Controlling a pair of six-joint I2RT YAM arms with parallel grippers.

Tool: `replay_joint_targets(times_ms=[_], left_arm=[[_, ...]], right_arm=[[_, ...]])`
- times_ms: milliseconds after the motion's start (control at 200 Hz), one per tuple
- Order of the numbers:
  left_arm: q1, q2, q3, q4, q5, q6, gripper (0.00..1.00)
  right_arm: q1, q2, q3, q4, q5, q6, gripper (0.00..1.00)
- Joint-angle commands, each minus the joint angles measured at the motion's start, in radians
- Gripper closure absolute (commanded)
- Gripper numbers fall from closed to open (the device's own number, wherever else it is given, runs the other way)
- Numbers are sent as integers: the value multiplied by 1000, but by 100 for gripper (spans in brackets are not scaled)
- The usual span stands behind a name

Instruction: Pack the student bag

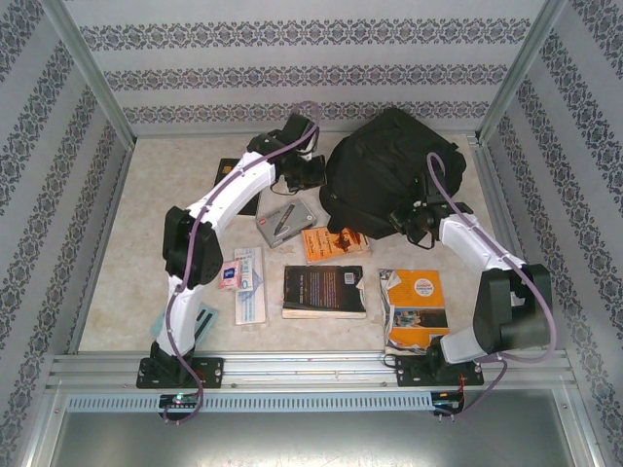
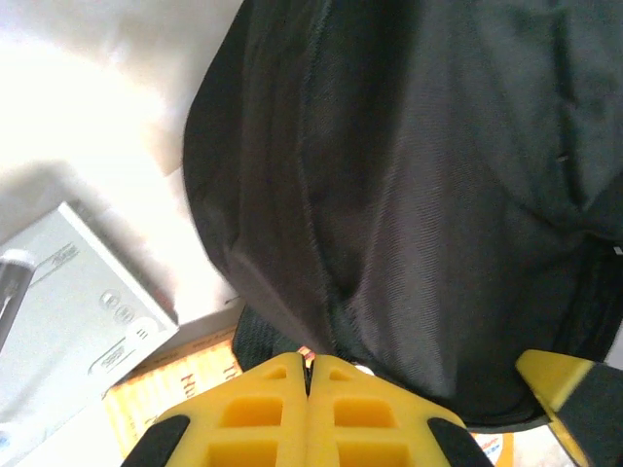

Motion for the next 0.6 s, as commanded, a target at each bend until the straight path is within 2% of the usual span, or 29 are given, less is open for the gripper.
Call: replay_joint_targets(times_ms=[0, 155, 230, 330, 375, 470, 595], left_arm=[[35, 81, 152, -34, -54, 47, 100], [43, 229, 398, -151, -68, 79, 100], [39, 274, 484, -183, -31, 76, 100], [16, 278, 515, -187, -10, 80, 100], [3, 267, 516, -186, -4, 86, 100], [-28, 246, 514, -189, 12, 88, 100], [-69, 222, 514, -191, 30, 80, 100]], right_arm=[[-35, 24, 55, -77, 85, -97, 100], [-54, 35, 92, -120, 144, -146, 100], [-55, 36, 107, -131, 160, -158, 100], [-52, 19, 116, -131, 148, -144, 76], [-47, 0, 118, -133, 141, -125, 68], [-29, -55, 124, -121, 107, -97, 60], [40, -106, 159, -109, 95, -144, 54]])
